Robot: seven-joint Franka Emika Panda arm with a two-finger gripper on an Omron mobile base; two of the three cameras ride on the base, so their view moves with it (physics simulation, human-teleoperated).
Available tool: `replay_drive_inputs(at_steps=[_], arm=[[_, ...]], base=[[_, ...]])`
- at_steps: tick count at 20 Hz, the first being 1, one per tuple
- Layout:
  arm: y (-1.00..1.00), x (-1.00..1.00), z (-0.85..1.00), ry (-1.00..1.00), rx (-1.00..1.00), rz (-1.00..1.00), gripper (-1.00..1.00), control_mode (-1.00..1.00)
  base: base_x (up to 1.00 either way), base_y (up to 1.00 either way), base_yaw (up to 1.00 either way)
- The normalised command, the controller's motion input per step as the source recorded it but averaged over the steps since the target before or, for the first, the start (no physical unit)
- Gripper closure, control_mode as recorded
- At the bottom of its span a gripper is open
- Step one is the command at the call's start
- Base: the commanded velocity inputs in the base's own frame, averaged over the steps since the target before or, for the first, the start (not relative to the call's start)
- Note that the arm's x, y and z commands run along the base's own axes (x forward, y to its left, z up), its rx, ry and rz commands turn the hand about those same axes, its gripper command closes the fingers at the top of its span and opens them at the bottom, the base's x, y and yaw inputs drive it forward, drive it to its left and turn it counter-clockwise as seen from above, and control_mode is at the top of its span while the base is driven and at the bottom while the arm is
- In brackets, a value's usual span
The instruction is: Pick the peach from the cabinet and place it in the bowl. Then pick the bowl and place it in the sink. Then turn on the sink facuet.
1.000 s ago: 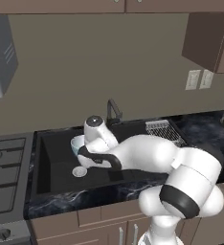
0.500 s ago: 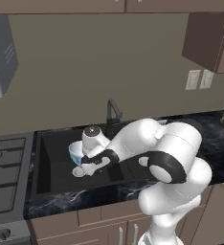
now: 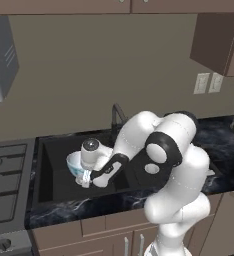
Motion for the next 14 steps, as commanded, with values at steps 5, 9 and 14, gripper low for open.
replay_drive_inputs(at_steps=[5,9,14], arm=[[0.11,0.03,-0.23,0.00,0.00,-0.07,1.00,-1.00],[0.00,0.23,-0.25,0.00,0.00,-0.11,1.00,-1.00],[0.00,0.29,-0.24,0.00,0.00,-0.11,1.00,-1.00]], base=[[0.00,0.00,0.00],[0.00,0.00,0.00],[0.00,0.00,0.00]])
